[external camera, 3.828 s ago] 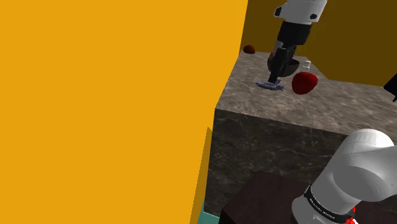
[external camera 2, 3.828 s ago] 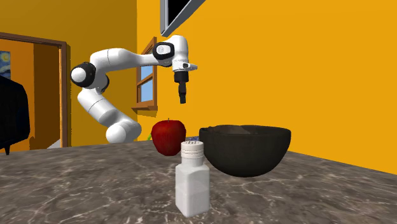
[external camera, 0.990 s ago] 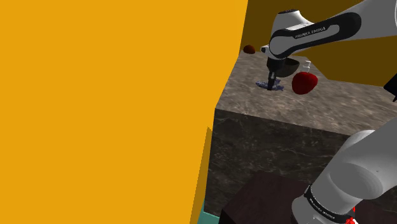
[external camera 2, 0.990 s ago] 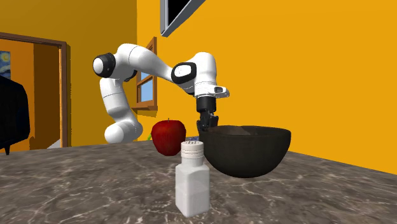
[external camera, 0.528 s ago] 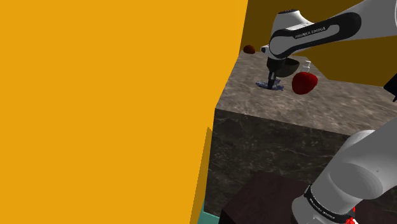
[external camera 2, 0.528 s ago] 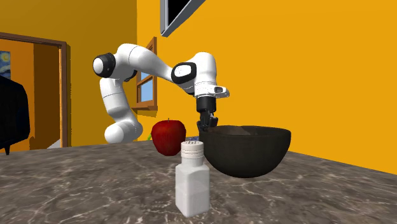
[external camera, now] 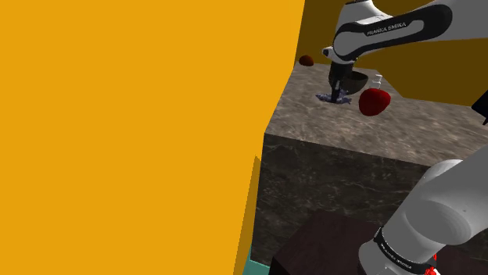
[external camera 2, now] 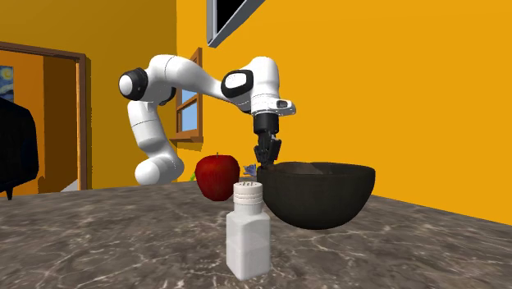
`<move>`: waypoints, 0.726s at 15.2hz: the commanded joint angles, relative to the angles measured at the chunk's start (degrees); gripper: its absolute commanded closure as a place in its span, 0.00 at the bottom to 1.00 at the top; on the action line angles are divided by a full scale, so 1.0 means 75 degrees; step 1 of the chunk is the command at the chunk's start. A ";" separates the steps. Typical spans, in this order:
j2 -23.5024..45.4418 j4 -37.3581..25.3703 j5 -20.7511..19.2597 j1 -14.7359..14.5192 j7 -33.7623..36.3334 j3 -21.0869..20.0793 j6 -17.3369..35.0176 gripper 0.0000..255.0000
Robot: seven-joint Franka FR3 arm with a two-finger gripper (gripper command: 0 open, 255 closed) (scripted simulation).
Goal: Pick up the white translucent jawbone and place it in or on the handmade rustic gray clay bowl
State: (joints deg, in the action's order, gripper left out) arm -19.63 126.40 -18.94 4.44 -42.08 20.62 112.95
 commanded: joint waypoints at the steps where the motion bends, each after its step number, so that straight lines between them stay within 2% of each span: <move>1: -0.0023 -0.0169 0.0022 -0.0005 -0.0046 -0.0014 -0.0190 1.00; 11: -0.0045 -0.1163 0.0139 -0.0054 -0.0239 -0.0117 -0.1192 1.00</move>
State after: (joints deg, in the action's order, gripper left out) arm -19.96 118.38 -17.97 4.07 -43.78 19.84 104.74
